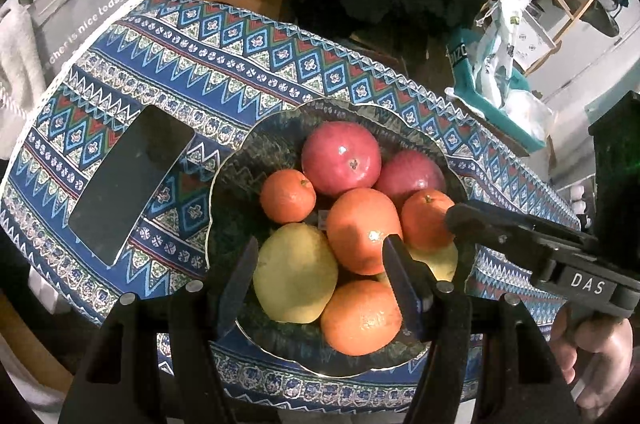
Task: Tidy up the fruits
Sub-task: 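Lower both tangerines into the glass bowl and open both tools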
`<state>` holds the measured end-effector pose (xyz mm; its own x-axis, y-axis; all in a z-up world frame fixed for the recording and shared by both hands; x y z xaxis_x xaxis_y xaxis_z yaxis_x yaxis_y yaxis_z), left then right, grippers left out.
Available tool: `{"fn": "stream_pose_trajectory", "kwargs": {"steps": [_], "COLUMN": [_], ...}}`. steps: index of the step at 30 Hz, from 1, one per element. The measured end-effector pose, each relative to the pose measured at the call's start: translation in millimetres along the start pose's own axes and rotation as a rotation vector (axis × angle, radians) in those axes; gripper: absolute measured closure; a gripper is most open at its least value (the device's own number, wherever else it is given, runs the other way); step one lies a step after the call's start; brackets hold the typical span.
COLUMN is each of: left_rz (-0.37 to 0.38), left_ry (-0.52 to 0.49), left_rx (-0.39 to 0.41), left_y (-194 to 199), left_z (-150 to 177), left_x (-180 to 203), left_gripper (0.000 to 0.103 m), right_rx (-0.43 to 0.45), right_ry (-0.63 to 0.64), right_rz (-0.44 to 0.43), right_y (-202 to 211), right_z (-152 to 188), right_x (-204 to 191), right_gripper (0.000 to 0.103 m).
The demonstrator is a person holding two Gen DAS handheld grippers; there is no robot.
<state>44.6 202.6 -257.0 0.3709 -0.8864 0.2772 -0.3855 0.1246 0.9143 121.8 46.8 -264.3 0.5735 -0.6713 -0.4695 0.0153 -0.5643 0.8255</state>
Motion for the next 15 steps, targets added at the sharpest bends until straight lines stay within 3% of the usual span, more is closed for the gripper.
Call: {"fn": "stream_pose_trajectory", "kwargs": {"steps": [15], "left_rz": [0.038], "left_ry": [-0.006], "left_rx": [0.064], "left_y": [45], "left_z": [-1], "left_x": [14], "left_gripper": [0.029], "right_rx": [0.109], "right_ry": [0.041], "right_rz": [0.106], "right_y": [65], "right_z": [10], "right_x": [0], "right_gripper": [0.039]}}
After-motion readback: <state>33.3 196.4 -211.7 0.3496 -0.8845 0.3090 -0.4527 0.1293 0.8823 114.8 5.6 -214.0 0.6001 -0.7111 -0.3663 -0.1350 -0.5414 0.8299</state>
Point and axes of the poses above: each gripper's, at about its wrist camera, not at the fingertips, and y roughly against the way its jaws point, x to its right, z to its underside, the point moved 5 cm from there along -y, roughly the way its jaws point, and after that the axes turned 3 degrees about -x, right-handed, at the moved point
